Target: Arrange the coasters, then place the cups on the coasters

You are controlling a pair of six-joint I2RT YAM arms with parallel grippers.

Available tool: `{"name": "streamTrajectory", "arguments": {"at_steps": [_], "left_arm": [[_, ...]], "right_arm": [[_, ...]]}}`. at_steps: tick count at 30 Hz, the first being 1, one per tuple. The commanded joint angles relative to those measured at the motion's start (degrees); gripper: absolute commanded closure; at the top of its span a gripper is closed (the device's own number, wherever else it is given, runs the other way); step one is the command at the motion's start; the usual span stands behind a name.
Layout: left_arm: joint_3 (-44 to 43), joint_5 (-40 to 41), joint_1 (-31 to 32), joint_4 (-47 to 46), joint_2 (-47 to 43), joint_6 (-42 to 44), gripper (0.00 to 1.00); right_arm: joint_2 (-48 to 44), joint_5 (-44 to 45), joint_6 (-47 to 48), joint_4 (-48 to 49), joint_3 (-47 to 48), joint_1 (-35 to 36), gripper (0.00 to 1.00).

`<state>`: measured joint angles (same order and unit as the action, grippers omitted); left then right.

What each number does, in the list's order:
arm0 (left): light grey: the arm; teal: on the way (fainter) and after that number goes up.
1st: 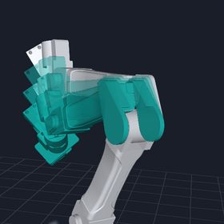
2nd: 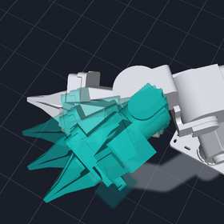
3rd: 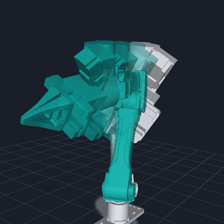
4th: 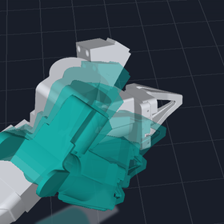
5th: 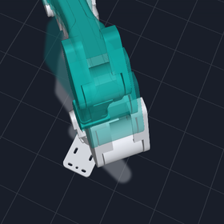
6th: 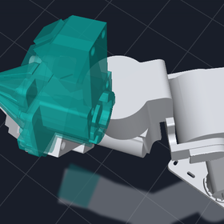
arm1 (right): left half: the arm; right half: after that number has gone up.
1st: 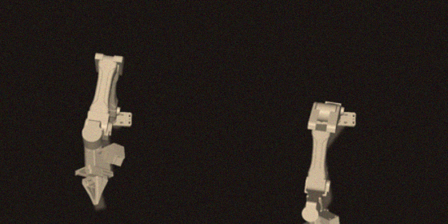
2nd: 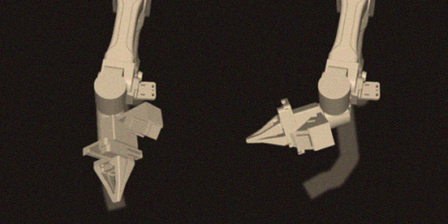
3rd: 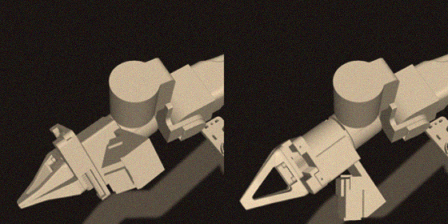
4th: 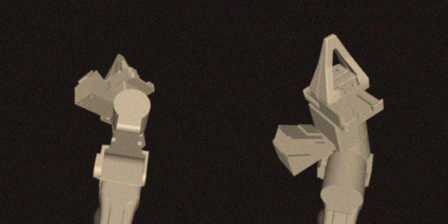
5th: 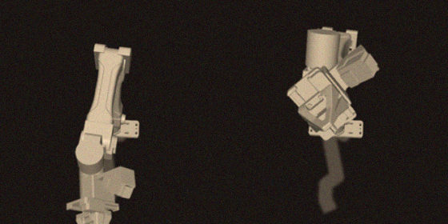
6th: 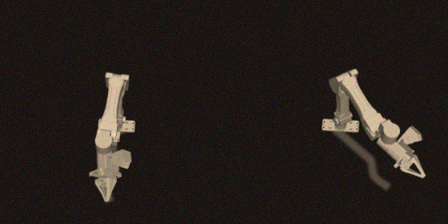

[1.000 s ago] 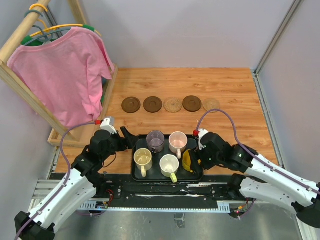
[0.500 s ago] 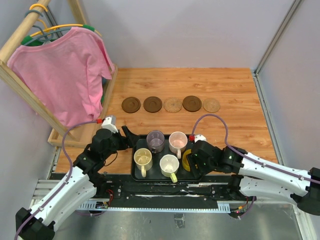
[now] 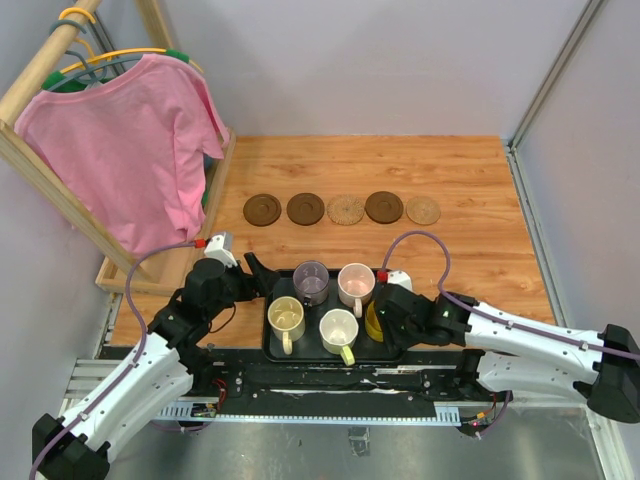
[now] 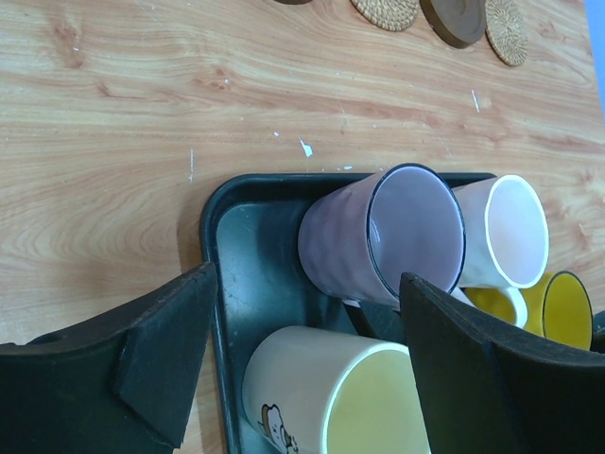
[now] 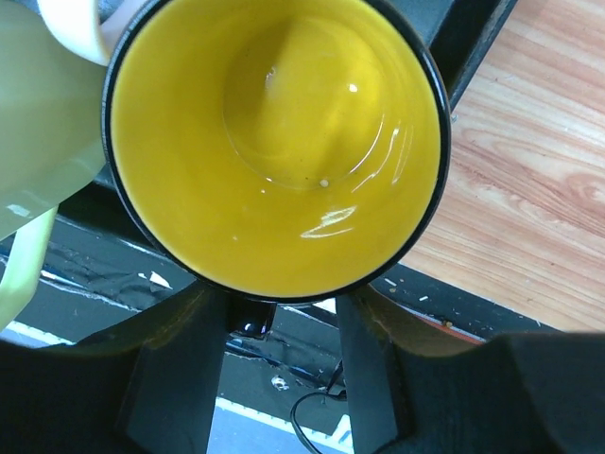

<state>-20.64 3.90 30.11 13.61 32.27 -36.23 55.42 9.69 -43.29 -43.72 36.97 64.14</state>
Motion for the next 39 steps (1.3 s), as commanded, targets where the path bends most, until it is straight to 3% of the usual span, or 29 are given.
{"name": "streamTrajectory", "arguments": {"at_steps": [1,22,30,39], "left_arm": [[0.7,-0.39,0.39,-1.98,-0.02,0.81,0.18],[1.63,-0.12,0.39,-2.53,-0.32,0.46,0.18],[1.91,0.05,0.41,-2.0,-0.8,-0.06,0.18],[2.1,-0.03,0.39,-2.73,-0.28,-0.38,0.18]], "right_arm": [[0.52,3.35,-3.07,0.59,-1.6,1.31,0.54],[0.83,4.96,-3.29,3.6,-3.27,1.58,0.59],[-0.11,4.98,-3.03,4.36,-4.16,1.69,0.95],[-2.91,7.91,-1.89,1.19,-2.84,2.94,0.99]]}}
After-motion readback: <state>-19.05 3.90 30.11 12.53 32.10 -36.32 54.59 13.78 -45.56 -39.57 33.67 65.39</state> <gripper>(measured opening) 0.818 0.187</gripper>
